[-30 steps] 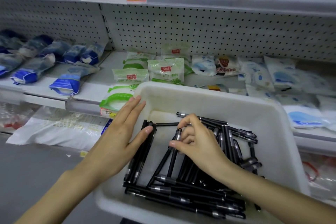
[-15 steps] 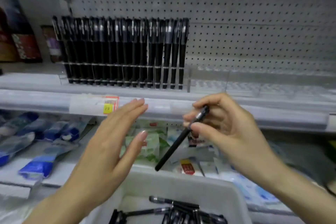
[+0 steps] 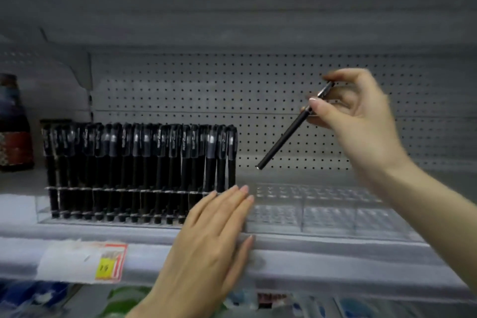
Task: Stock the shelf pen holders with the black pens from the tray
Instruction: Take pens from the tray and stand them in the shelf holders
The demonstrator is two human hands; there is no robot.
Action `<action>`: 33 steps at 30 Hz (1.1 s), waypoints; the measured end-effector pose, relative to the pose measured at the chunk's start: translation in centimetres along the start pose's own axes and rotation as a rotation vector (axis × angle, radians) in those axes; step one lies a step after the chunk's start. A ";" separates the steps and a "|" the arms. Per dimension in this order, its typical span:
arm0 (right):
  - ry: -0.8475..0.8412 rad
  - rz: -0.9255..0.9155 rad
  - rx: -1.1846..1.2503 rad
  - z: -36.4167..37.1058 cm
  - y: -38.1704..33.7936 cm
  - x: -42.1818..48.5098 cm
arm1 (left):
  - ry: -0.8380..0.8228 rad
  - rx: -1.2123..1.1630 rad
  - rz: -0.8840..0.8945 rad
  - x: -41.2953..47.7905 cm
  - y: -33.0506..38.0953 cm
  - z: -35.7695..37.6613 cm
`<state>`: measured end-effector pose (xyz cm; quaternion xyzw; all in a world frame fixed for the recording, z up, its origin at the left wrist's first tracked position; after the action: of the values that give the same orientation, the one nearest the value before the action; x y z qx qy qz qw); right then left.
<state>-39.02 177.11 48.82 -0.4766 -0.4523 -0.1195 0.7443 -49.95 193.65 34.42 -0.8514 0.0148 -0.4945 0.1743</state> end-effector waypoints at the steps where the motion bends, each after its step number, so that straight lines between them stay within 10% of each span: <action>1: -0.014 0.013 -0.028 0.2 0.6 0.6 | 0.010 -0.001 0.000 -0.1 -0.1 0.4; 22: -0.476 0.202 -0.341 2.8 5.4 1.5 | 0.046 0.000 0.018 -0.5 -0.2 1.3; 33: -0.444 0.190 -0.342 2.4 6.4 0.5 | 0.037 -0.001 0.015 -0.5 -0.2 1.4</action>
<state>-36.16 182.54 45.71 -0.6500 -0.5308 -0.0164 0.5436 -49.08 194.35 33.44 -0.8421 0.0245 -0.5089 0.1772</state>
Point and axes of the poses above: each hand's wrist, its own x-axis towards the middle knuckle, its own z-axis out of the palm, y = z × x, the point moved 1 cm from there along x, towards the middle knuckle, and after that the axes turned 13 degrees about x, right-handed, at the moved point
